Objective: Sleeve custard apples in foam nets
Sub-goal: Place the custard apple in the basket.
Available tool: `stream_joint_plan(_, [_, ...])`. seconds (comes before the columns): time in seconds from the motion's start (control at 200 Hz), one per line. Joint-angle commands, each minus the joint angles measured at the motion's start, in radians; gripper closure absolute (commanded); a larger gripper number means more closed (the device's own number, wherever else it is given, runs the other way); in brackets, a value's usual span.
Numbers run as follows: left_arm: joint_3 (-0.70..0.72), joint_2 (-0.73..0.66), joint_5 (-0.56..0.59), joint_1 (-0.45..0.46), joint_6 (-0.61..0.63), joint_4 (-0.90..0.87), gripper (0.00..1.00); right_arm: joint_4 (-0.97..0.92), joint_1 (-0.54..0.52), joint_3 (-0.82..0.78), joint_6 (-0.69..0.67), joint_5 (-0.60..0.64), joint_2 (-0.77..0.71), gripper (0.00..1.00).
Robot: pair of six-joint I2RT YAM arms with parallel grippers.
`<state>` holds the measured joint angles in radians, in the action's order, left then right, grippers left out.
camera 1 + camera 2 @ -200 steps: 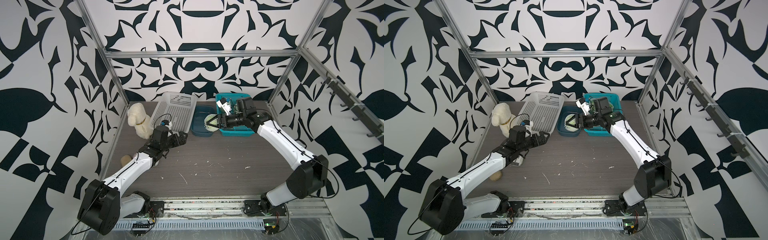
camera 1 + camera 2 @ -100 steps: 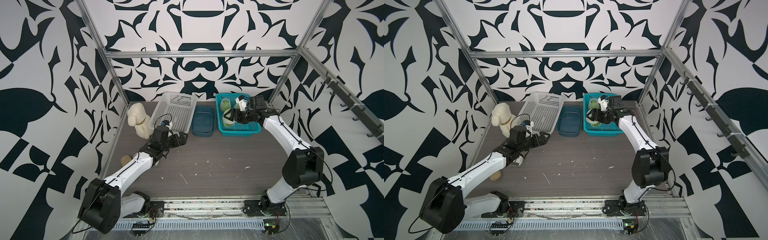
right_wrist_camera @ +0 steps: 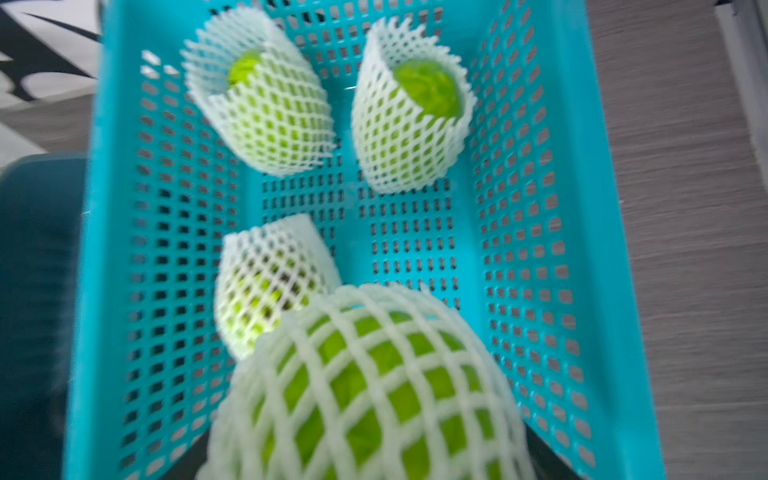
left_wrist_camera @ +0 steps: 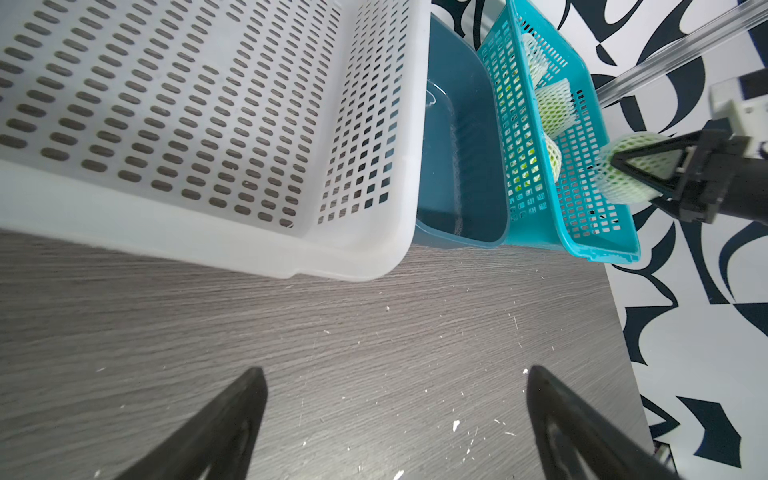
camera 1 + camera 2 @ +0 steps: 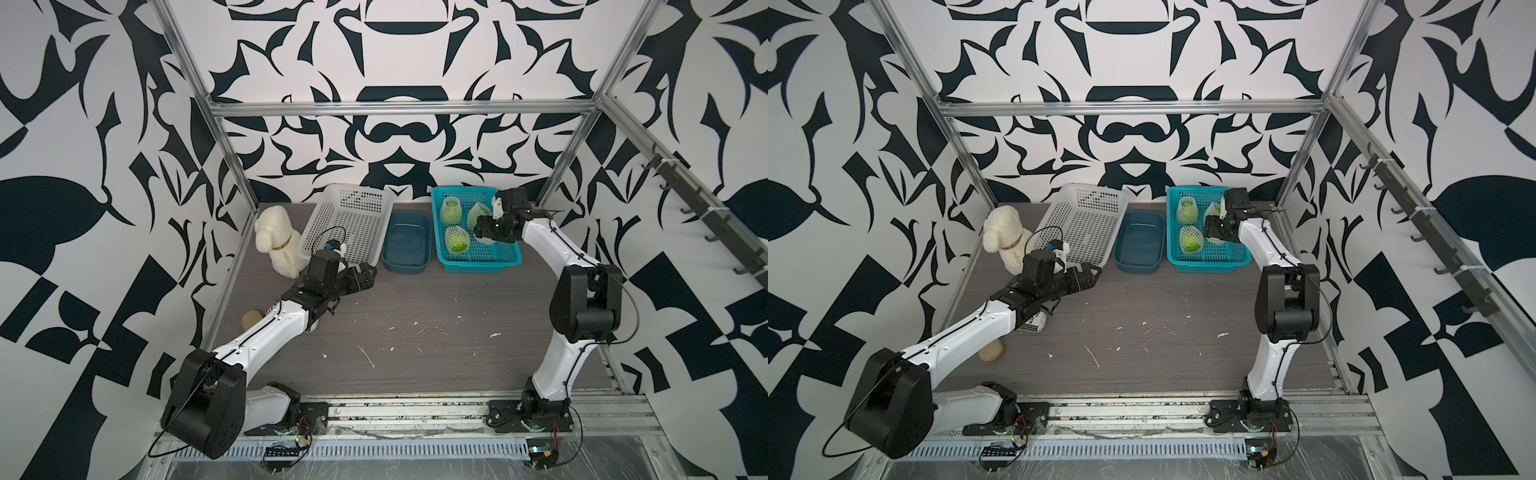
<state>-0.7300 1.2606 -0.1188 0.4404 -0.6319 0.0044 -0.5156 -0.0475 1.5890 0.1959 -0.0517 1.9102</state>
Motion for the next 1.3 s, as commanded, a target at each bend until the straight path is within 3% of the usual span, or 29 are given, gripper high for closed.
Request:
stream_joint_plan(0.0, [-0.026,0.006,0.001,-0.003,0.006,0.006,0.01,0.024,-0.003,0.072,-0.037,0.101,0.028,0.25])
stream_joint_plan(0.58, [-0.043,0.069,-0.014,-0.003,-0.001,0.012,0.00,0.096,-0.006,0.148,-0.018,0.074,0.240,0.25])
stream_joint_plan(0.935, [-0.051,0.087,-0.024,-0.003,-0.008,0.020,0.01,0.082,-0.008,0.148,-0.012,0.067,0.280,0.24])
stream_joint_plan(1.175, [-0.050,0.087,-0.026,-0.003,-0.008,0.019,0.01,0.074,-0.008,0.146,-0.004,0.072,0.279,0.12])
stream_joint_plan(1.295, [-0.052,0.087,-0.029,-0.004,-0.008,0.020,0.00,0.075,-0.008,0.141,0.006,0.071,0.277,0.01])
